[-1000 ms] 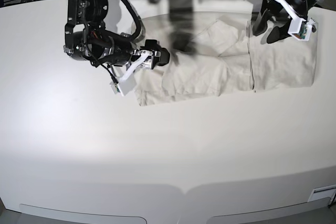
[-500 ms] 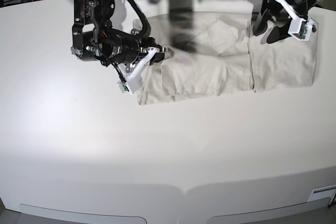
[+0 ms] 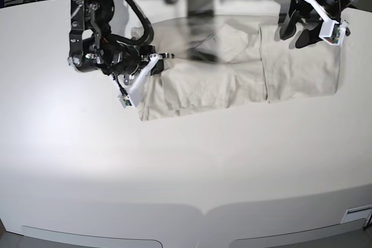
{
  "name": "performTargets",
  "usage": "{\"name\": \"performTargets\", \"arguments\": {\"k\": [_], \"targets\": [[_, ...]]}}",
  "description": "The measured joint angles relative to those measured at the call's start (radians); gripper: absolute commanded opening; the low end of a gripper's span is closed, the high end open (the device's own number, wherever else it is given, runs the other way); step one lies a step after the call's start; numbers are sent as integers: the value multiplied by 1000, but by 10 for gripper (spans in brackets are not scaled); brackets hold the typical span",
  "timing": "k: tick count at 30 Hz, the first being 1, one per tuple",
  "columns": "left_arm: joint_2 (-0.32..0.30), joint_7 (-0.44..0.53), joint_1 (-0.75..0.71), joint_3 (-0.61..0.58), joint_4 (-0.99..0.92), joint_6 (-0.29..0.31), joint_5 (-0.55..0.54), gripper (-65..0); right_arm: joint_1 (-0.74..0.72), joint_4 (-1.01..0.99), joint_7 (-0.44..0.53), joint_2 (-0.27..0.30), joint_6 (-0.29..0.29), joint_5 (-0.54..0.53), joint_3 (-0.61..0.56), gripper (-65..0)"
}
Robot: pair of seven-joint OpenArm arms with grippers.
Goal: Fold the T-shirt properly
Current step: 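Grasp the shirt end with the right gripper and fold it toward the left gripper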
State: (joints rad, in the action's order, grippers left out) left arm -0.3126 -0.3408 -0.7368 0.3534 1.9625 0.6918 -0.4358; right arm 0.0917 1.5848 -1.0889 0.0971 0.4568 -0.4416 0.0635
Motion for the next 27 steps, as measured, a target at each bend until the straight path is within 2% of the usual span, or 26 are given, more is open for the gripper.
{"name": "performTargets", "arguments": {"k": [4, 10, 14, 17, 22, 27], "targets": [[0, 0, 0, 0, 0, 0, 0, -397, 0, 4, 0, 70, 0, -5, 29, -650], [0, 0, 0, 0, 0, 0, 0, -397, 5, 43, -23, 123, 4, 12, 168, -650], [0, 0, 0, 0, 0, 0, 0, -397, 6, 103, -137, 164, 52, -211, 225, -650], [0, 0, 0, 0, 0, 0, 0, -397, 6, 164, -188, 150, 71, -321, 227, -650], [2, 0, -1, 0, 0, 0, 0, -397, 24, 240, -185, 74, 82, -333, 221, -650], [3, -2, 0, 0, 0, 0, 16, -397, 51, 286, -185, -18, 90, -364, 125, -650]]}}
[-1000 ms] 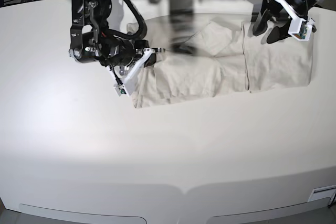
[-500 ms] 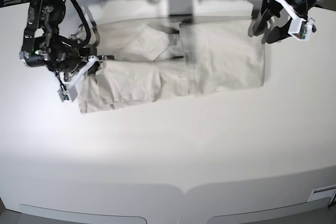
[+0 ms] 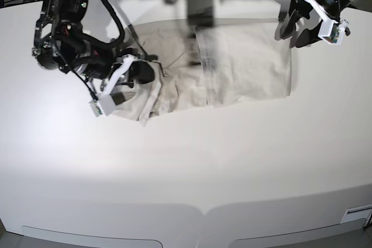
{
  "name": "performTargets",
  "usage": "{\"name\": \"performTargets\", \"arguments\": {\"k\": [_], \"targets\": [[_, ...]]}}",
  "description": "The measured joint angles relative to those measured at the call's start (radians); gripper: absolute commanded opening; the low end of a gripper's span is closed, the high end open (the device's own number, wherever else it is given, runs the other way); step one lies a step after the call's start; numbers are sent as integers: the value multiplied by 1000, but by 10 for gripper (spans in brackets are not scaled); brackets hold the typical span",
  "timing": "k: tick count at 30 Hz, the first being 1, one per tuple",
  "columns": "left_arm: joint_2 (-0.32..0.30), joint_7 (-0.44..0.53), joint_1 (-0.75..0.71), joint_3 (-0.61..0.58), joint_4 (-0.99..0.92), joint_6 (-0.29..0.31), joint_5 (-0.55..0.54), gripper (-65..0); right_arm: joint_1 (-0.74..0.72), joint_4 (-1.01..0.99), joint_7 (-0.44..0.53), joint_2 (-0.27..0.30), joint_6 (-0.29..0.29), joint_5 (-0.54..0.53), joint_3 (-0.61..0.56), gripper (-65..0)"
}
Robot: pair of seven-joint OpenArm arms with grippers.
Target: Fold the T-shirt properly
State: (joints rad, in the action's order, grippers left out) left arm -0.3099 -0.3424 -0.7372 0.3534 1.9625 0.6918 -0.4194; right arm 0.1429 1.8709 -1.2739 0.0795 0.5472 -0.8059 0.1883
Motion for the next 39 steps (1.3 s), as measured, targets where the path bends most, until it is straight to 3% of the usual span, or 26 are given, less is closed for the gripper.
{"name": "performTargets", "arguments": {"k": [11, 15, 21, 29, 31, 35, 39], "targets": [[0, 2, 0, 0, 0, 0, 0, -397, 2, 5, 13, -227, 3, 75, -319, -650], [-1, 2, 0, 0, 0, 0, 10, -397, 2, 5, 55, -229, 3, 98, -444, -650], [0, 19, 0, 0, 0, 0, 146, -397, 1, 5, 135, -227, -35, 125, -576, -650], [0, 344, 9, 0, -159, 7, 373, -397, 1, 5, 194, -227, -35, 128, -608, -650], [0, 373, 39, 0, -216, 0, 420, -397, -1, 5, 198, -226, -35, 176, -608, -650], [-6, 373, 102, 0, -318, -77, 453, -397, -1, 5, 197, -224, -37, 230, -608, -650], [-52, 369, 143, -1, -388, -76, 421, -398, -1, 5, 200, -224, -38, 231, -608, -650]]}}
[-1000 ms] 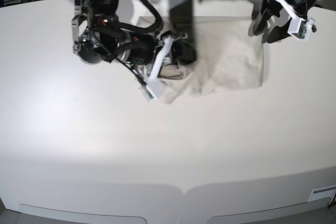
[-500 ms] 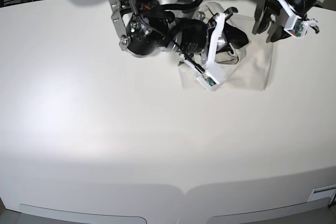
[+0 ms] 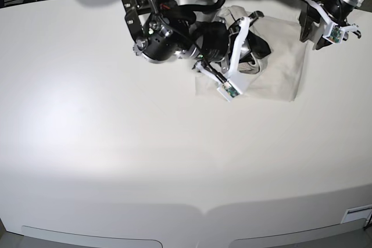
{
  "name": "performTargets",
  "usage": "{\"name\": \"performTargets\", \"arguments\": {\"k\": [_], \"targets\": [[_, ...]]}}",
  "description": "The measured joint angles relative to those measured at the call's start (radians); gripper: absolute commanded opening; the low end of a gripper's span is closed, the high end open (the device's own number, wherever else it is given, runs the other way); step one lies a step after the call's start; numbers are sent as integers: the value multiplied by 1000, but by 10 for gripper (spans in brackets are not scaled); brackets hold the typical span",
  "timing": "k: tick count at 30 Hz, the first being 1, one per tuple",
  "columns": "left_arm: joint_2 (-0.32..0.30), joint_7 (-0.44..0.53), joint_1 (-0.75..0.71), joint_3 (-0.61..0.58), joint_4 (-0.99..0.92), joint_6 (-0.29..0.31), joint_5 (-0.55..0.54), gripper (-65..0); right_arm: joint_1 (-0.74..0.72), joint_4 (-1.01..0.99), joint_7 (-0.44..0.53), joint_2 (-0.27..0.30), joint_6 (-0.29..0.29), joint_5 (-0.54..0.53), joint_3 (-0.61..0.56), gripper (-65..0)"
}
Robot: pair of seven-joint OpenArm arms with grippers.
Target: Fold the T-shirt properly
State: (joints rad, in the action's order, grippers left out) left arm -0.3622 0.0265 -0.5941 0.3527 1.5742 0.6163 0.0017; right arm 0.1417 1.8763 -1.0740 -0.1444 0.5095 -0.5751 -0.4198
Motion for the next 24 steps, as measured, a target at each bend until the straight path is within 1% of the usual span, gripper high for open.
{"name": "performTargets", "arguments": {"k": [2, 3, 5, 6, 9, 11, 15, 18, 24], "targets": [[-8, 7, 5, 0, -17, -2, -2, -408, 0, 0, 5, 0, 0, 1, 0, -650], [-6, 8, 5, 0, -29, 10, -2, -412, 0, 0, 17, 0, 0, 1, 0, -650], [-6, 8, 2, 0, -50, 70, -2, -412, 0, 0, 55, 0, 0, 0, 0, -650], [-5, 13, 0, 0, -52, 77, -2, -412, 0, 0, 74, 0, 0, 1, 0, -650], [-4, 27, 2, 0, -54, 76, -3, -412, 0, 0, 111, 0, 0, 10, -1, -650], [-4, 27, 1, 0, -54, 76, -52, -412, 0, 0, 136, 0, -1, 42, -13, -650], [-5, 27, 1, -8, -54, 76, -67, -412, -5, 0, 174, 0, -1, 53, -63, -650], [-6, 27, 2, -41, -54, 75, -67, -412, -28, -6, 181, 0, -1, 50, -85, -650], [-6, 40, 2, -129, -54, 75, -70, -412, -38, -25, 187, 1, -1, 50, -88, -650]]}}
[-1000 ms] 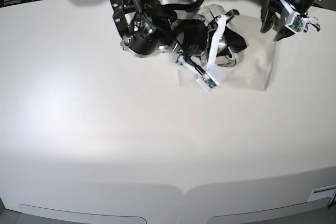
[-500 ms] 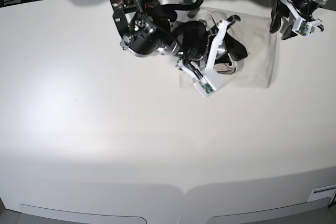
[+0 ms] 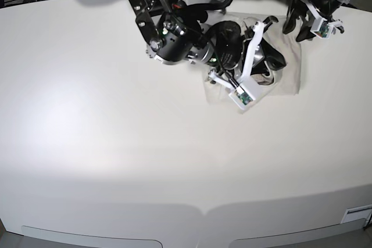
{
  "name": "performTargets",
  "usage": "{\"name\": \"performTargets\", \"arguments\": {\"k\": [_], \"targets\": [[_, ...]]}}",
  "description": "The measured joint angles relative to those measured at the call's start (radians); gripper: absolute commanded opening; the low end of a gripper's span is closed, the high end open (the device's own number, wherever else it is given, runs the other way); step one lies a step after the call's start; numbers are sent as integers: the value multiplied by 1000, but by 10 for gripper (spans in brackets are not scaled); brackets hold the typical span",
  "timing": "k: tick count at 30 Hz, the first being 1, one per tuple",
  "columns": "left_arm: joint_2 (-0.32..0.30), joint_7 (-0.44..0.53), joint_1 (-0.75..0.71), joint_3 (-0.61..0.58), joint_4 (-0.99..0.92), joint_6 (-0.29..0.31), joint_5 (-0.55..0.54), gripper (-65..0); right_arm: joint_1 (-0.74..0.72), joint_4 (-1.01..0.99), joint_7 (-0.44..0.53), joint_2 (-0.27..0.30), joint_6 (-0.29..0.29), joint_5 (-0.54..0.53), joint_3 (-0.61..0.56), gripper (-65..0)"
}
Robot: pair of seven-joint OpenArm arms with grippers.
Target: Fold the T-shirt properly
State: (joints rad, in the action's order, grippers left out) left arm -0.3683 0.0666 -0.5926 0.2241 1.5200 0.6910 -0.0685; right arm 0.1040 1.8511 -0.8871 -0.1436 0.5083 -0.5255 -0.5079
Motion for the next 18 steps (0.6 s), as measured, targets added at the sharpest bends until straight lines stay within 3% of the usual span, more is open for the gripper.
{"name": "performTargets", "arguments": {"k": [4, 9, 18], "targets": [[0, 7, 0, -35, 0, -2, -1, -412, -2, -20, 1, 0, 0, 0, 0, -650], [0, 92, 0, -83, -1, -2, 0, -412, -8, -48, 1, 0, 0, -1, -19, -650], [45, 86, 19, -100, -1, -1, 1, -412, -26, -50, 17, 0, 1, -3, -74, -650]]}}
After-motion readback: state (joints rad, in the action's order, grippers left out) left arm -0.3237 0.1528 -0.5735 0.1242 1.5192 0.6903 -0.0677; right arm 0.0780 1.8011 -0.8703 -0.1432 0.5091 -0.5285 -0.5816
